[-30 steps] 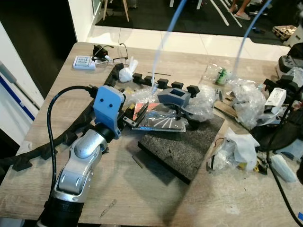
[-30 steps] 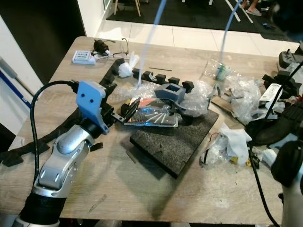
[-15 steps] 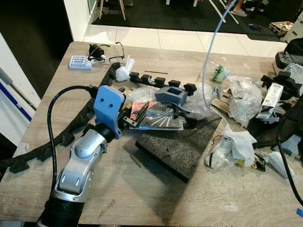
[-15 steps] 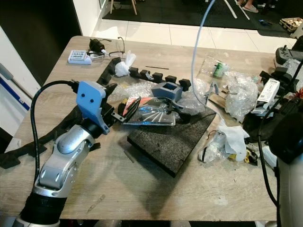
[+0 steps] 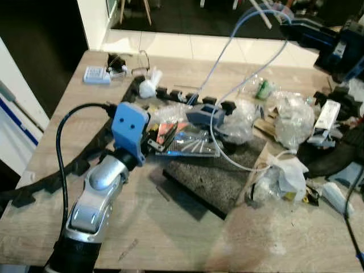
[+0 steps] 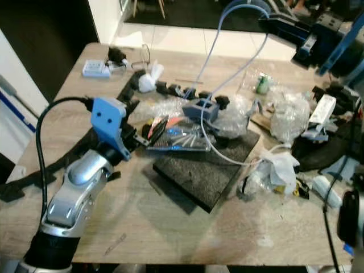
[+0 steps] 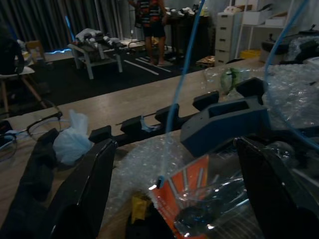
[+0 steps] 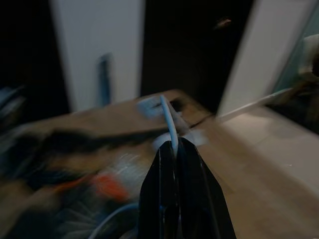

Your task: Picking trash to rubbish bin

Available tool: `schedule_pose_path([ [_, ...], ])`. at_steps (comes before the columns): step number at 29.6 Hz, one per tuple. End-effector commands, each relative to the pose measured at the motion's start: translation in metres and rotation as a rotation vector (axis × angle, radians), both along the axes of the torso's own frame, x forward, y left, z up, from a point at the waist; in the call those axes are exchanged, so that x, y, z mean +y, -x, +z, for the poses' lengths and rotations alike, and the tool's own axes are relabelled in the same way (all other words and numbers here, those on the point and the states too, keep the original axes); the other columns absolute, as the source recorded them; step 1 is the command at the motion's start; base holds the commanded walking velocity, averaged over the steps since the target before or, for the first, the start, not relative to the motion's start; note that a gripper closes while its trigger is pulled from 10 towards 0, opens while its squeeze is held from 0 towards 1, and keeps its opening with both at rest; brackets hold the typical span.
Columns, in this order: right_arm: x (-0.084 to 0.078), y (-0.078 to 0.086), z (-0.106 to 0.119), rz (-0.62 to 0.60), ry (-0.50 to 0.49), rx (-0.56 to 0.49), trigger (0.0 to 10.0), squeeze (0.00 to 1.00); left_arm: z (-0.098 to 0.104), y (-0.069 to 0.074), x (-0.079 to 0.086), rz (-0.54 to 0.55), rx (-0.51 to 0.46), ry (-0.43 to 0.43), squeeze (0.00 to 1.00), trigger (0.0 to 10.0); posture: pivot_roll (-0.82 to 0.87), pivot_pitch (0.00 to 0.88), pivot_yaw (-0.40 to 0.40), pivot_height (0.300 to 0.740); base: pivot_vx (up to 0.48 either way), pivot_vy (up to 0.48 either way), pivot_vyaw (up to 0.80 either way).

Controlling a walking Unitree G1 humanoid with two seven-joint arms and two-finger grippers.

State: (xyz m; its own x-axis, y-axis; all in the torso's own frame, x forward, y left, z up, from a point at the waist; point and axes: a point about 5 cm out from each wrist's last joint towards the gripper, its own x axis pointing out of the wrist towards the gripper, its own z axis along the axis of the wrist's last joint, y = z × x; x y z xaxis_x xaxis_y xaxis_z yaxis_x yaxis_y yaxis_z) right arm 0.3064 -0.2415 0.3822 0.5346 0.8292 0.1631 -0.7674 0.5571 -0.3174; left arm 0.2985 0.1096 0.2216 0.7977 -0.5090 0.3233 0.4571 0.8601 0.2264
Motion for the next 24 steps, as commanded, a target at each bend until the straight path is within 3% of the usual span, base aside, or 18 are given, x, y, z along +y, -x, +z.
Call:
schedule_pose_path([
  [1, 0.004, 0.008, 0.001, 0.047, 0.047, 0.005, 0.0, 0.00, -0.004, 0.002, -0.002, -0.009, 0.011, -0.006, 0.00, 10.0, -0.01, 0.182, -0.031, 0.740, 0.000, 0.000, 0.00],
  [7, 0.007, 0.023, -0.012, 0.130, 0.151, 0.088, 0.0, 0.00, -0.003, 0.001, -0.002, -0.009, 0.010, -0.005, 0.00, 10.0, -0.01, 0.184, -0.033, 0.740, 0.000, 0.000, 0.00],
  [10, 0.006, 0.037, -0.037, 0.172, 0.293, 0.229, 0.0, 0.00, -0.004, 0.002, -0.002, -0.008, 0.013, -0.007, 0.00, 10.0, -0.02, 0.187, -0.034, 0.740, 0.000, 0.000, 0.00],
  [11, 0.006, 0.037, -0.037, 0.172, 0.293, 0.229, 0.0, 0.00, -0.004, 0.002, -0.002, -0.008, 0.013, -0.007, 0.00, 10.0, -0.02, 0.187, -0.034, 0.740, 0.000, 0.000, 0.00],
  [17, -0.006, 0.032, -0.076, 0.064, 0.455, 0.351, 0.0, 0.00, -0.006, 0.002, -0.005, -0.014, 0.015, -0.007, 0.00, 10.0, -0.02, 0.188, -0.034, 0.740, 0.000, 0.000, 0.00],
  [18, -0.012, 0.029, -0.090, 0.016, 0.519, 0.389, 0.0, 0.00, -0.005, 0.002, -0.005, -0.016, 0.015, -0.008, 0.00, 10.0, -0.01, 0.188, -0.034, 0.740, 0.000, 0.000, 0.00],
  [19, -0.012, 0.029, -0.090, 0.016, 0.519, 0.389, 0.0, 0.00, -0.005, 0.002, -0.005, -0.016, 0.015, -0.008, 0.00, 10.0, -0.01, 0.188, -0.034, 0.740, 0.000, 0.000, 0.00],
  [21, -0.022, 0.024, -0.109, -0.068, 0.611, 0.420, 0.0, 0.00, -0.005, 0.001, -0.004, -0.014, 0.014, -0.010, 0.00, 10.0, -0.02, 0.188, -0.035, 0.740, 0.000, 0.000, 0.00],
  [24, -0.029, 0.019, -0.120, -0.133, 0.640, 0.415, 0.0, 0.00, -0.006, 0.001, -0.003, -0.010, 0.013, -0.011, 0.00, 10.0, -0.01, 0.186, -0.037, 0.740, 0.000, 0.000, 0.00],
])
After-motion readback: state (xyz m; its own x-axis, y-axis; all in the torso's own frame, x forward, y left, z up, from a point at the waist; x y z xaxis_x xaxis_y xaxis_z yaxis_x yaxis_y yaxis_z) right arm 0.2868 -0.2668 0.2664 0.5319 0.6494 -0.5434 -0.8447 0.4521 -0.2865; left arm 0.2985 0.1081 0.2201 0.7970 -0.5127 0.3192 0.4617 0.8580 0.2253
